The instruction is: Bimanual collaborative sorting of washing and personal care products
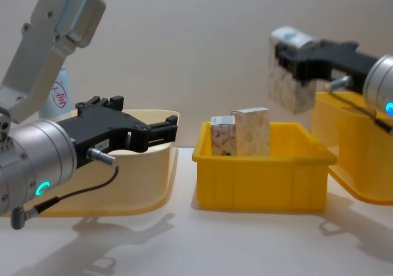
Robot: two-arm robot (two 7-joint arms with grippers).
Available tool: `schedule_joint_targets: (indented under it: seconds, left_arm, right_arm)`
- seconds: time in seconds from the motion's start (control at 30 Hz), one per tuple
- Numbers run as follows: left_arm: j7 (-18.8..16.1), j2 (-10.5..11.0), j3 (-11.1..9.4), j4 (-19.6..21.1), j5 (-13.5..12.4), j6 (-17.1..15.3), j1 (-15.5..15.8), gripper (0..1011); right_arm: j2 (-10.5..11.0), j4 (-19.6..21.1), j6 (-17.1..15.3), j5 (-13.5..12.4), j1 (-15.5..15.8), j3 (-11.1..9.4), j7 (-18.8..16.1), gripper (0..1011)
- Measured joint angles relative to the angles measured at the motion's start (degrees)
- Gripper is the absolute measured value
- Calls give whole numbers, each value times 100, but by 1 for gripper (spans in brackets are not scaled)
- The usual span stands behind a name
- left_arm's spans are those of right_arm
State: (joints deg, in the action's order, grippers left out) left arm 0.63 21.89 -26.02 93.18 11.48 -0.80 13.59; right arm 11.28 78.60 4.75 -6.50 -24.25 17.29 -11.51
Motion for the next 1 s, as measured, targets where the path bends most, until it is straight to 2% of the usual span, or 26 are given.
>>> schedule_joint_targets:
  seconds: [0.37, 0.47, 0.7, 1.0]
  left_arm:
    - [0, 0, 0, 0, 0, 0, 0, 1003]
    - [0, 0, 0, 0, 0, 0, 0, 1003]
    - [0, 0, 0, 0, 1, 0, 0, 1003]
    - [0, 0, 0, 0, 0, 0, 0, 1003]
  right_arm:
    - [116, 428, 517, -13, 62, -394, 143, 393]
    - [176, 596, 664, 29, 108, -580, 248, 393]
    - [292, 887, 834, 151, 223, -936, 509, 393]
    - [409, 1195, 870, 341, 401, -1364, 848, 393]
